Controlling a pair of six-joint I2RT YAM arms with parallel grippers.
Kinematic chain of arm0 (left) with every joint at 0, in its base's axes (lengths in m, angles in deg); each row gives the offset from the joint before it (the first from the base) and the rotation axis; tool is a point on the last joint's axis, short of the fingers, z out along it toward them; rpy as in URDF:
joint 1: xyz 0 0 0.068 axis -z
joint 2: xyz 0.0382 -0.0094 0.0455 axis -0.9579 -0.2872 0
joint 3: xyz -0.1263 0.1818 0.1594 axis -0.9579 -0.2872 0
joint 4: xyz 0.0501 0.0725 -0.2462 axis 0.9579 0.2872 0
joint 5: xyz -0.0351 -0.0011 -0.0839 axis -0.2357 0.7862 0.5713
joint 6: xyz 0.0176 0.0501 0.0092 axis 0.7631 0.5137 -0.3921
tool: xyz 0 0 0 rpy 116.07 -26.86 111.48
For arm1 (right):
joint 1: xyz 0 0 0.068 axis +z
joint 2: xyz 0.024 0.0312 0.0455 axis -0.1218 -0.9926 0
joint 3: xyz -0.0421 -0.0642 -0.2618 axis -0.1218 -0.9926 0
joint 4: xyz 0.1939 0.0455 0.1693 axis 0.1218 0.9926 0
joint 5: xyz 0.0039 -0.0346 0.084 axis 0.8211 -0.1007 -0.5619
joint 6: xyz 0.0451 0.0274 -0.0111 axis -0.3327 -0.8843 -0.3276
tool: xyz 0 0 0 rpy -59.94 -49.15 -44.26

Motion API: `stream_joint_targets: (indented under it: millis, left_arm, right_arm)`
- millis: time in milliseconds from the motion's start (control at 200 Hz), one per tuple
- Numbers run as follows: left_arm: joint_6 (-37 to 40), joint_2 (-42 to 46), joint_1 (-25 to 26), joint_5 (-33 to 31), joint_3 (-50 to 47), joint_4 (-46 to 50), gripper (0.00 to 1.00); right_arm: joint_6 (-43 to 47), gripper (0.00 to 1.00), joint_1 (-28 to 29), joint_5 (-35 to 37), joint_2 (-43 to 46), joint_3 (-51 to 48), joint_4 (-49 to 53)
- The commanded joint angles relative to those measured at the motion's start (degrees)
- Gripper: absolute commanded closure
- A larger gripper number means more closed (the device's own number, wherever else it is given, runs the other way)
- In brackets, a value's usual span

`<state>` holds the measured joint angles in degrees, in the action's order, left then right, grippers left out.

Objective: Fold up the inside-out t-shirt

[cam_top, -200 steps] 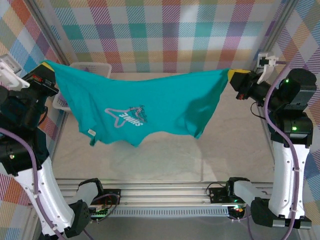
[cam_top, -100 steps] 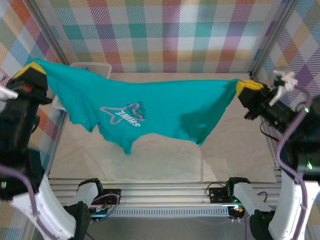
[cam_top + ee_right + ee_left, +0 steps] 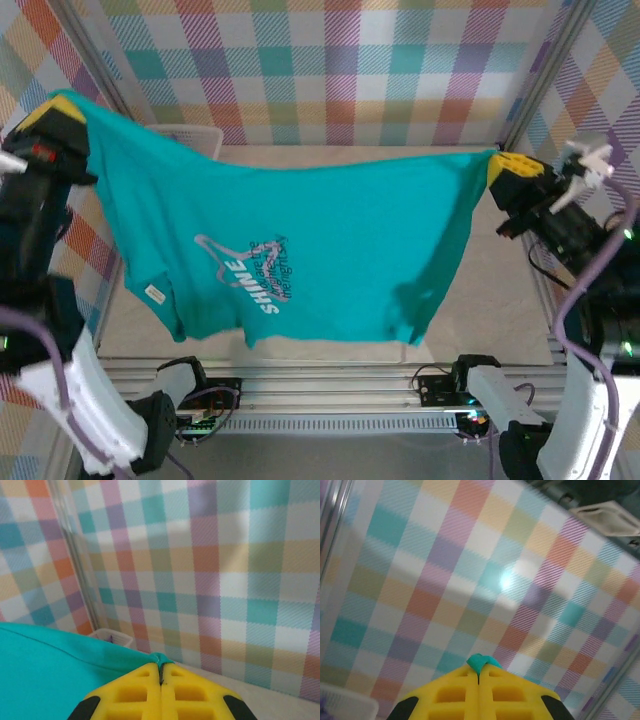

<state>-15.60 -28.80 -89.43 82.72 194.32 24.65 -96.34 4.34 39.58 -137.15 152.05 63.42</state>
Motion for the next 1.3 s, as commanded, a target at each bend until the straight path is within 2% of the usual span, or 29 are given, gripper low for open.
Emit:
stream_joint_targets:
  millis: [0, 80, 185, 255, 300, 370, 415, 455, 555, 645, 740, 790, 870, 960, 1060, 1175, 1295]
  left_arm:
    - [2.10, -5.63, 5.56, -5.81, -6.02, -6.66, 1.00]
    - [6.55, -11.22, 10.85, -12.03, -10.38, -9.84, 1.00]
    - [7.56, -22.36, 14.54, -15.63, -13.67, -15.11, 0.98]
    - [8.54, -32.96, 16.37, -17.24, -11.96, -16.42, 0.91]
    - [8.99, -39.68, 17.18, -18.44, -7.62, -13.96, 0.87]
    - [8.69, -49.26, 17.44, -18.01, 1.66, -6.89, 0.73]
    - [8.52, -52.62, 17.73, -17.75, 6.35, -3.58, 0.67]
    - [8.47, -53.18, 18.13, -17.40, 6.83, -2.55, 0.61]
    - [7.23, -47.30, 20.08, -16.81, -2.17, -5.98, 0.48]
    - [7.61, -36.51, 25.79, -15.51, -19.94, -15.45, 0.42]
    - [12.60, -25.96, 36.52, -10.14, -41.84, -34.01, 0.41]
    - [19.72, -23.00, 44.16, -7.78, -49.87, -41.39, 0.41]
    - [32.87, -21.07, 57.15, -6.27, -58.29, -45.67, 0.42]
    - [39.94, -24.46, 69.34, -6.58, -60.85, -46.63, 0.43]
    - [46.63, -31.43, 78.13, -9.52, -60.07, -46.04, 0.42]
    - [51.32, -37.34, 80.75, -12.46, -59.45, -48.13, 0.41]
    - [53.54, -42.28, 80.89, -12.56, -57.41, -48.15, 0.41]
  right_arm:
    - [1.99, 1.00, -0.26, 3.96, -7.15, -5.87, -9.04]
    - [2.14, 1.00, -0.16, 5.30, -12.86, -10.84, -16.85]
    - [1.95, 1.00, 0.80, 8.15, -24.43, -13.96, -26.55]
    - [1.70, 0.89, 1.48, 10.92, -35.00, -11.88, -30.03]
    - [0.36, 0.83, 1.69, 12.54, -42.47, -7.42, -28.28]
    - [-0.60, 0.74, 2.04, 14.40, -53.09, 2.84, -18.92]
    - [-0.43, 0.72, 2.57, 15.86, -57.53, 8.88, -12.03]
    - [-0.08, 0.70, 2.98, 17.00, -58.94, 10.57, -8.58]
    - [-1.27, 0.66, 3.54, 16.62, -55.06, 4.45, -5.91]
    - [-3.96, 0.64, 5.35, 17.37, -46.32, -9.59, -6.09]
    - [-7.90, 0.61, 9.54, 20.23, -36.37, -24.62, -3.34]
    - [-10.18, 0.60, 12.34, 21.55, -31.86, -31.28, -0.66]
    - [-14.88, 0.60, 14.84, 20.34, -24.92, -41.32, 2.33]
    - [-18.51, 0.59, 14.90, 17.18, -19.38, -49.01, 3.01]
    - [-16.85, 0.58, 13.43, 19.59, -19.03, -49.34, 5.88]
    - [-16.01, 0.58, 8.79, 16.34, -19.04, -48.94, 5.68]
    - [-15.37, 0.57, 7.35, 18.29, -17.78, -48.79, 7.39]
